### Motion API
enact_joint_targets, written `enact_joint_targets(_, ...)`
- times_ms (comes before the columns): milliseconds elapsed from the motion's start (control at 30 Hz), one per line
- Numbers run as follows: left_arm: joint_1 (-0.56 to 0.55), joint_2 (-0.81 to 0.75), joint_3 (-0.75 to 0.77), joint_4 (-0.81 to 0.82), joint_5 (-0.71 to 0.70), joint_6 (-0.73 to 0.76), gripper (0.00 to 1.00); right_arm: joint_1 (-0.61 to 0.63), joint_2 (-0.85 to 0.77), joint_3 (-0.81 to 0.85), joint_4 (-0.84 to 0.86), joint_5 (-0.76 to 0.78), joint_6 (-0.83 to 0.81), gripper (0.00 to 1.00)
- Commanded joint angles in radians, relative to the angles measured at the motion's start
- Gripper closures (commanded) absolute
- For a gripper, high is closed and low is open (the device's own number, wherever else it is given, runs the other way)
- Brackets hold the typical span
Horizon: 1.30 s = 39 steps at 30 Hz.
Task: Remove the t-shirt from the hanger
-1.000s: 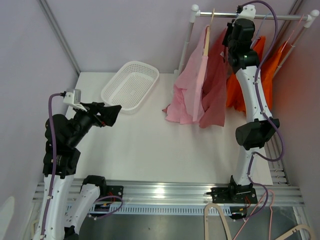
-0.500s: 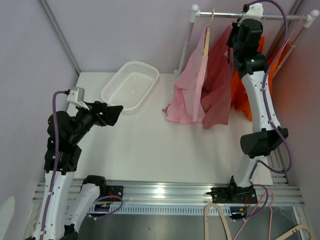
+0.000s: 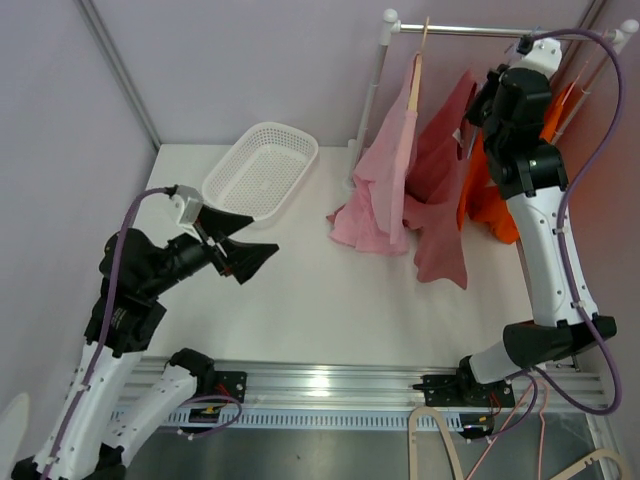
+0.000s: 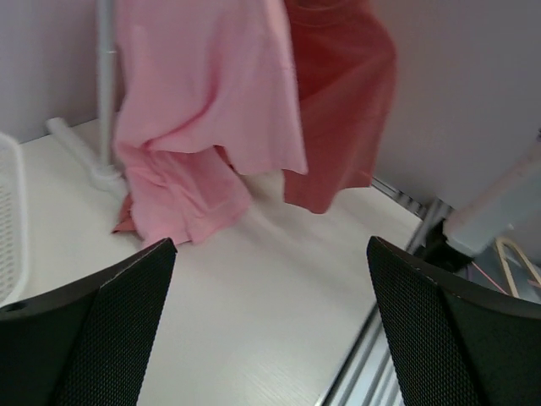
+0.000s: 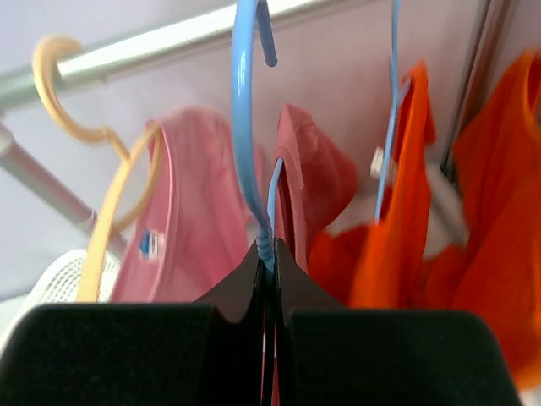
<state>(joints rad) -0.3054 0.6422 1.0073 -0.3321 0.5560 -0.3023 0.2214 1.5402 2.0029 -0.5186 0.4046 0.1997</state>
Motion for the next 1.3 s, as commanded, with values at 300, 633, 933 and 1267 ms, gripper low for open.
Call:
enact_joint_targets(300,-0.645,0.198,0.122,0.014,-0.421,0.193,0.00,0.104,-0.359,-0.274,-0.158,-0.197,0.274,1.00)
enact_joint_targets(633,-0.981,0.586,0.194,0.274,-0.594,0.399,0.00,0.110,-0.374,-0.242,-0.261,-0.259,0.213,1.00)
enact_joint_targets(933,-1.132,0.781,0.217,0.589,-0.796,0.569,0.00,0.108,-0.370,-0.228,-0.278,-0.276,0.213,1.00)
enact_joint_targets(1267,-1.176,1.011,0.279,0.892,-1.136,0.729,0.29,0.107,-0.348,-0.187,-0.288,-0.294,0.211,1.00)
